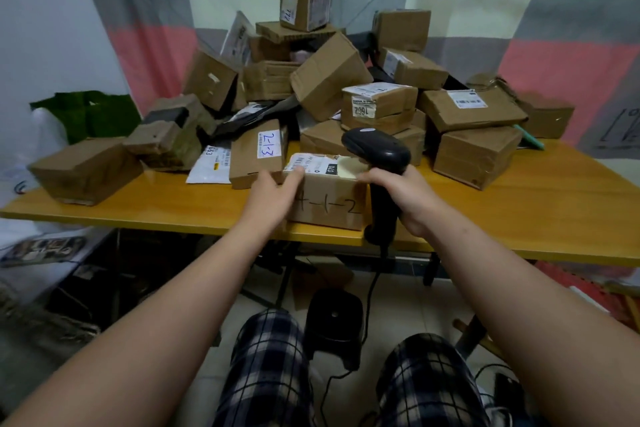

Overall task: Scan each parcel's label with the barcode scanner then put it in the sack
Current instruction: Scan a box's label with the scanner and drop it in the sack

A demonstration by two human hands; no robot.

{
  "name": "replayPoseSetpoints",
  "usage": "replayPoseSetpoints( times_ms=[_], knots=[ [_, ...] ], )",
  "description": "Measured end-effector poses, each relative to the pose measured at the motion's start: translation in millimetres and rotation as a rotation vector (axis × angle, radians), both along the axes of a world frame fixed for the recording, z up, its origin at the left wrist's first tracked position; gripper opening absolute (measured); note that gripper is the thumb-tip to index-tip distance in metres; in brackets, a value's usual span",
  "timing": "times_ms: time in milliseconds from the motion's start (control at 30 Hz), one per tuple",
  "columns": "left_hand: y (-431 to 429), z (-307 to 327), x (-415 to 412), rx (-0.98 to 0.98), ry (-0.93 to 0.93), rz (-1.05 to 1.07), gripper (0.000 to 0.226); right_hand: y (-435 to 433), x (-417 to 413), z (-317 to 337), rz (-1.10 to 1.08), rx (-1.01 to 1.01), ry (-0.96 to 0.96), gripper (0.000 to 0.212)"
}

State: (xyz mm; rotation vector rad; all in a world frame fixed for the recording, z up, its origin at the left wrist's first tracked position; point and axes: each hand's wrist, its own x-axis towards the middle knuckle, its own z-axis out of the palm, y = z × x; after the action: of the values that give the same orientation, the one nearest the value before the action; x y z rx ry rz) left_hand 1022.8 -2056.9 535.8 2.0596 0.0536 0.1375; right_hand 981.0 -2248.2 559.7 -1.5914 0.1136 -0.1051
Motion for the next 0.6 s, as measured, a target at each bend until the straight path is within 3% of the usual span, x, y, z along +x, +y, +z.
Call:
replayPoseSetpoints(
  times_ms=[200,267,367,500,600],
  knots=[
    [-2.2,-0.6,1.4,-0.22,0.04,-0.125,0.072,17.2,-2.4,-16.1,-0.022,0.149,-0.018,0.03],
    [-0.1,3.0,4.9,-0.221,0.048,-0.13,0.079,22.0,-7.8,-22.4,-0.011,0.232,-0.044,0.028],
    [4.3,6.7,9.0,-0.246,0.025,-0.115,0.082,27.9,-14.2,-29.6,-0.023,0.2,-0.087,0.023],
    [13.2,9.5,11.9,-0.1,-0.215,-0.161,0.07,28.4,-18.0,-33.4,0.021,0.241,-0.064,0.025],
    [28.1,7.9,18.8,0.008,-0.254,-0.236,0.072,22.6,-20.1,-39.4,0.014,-0.006,-0.129,0.016]
  ],
)
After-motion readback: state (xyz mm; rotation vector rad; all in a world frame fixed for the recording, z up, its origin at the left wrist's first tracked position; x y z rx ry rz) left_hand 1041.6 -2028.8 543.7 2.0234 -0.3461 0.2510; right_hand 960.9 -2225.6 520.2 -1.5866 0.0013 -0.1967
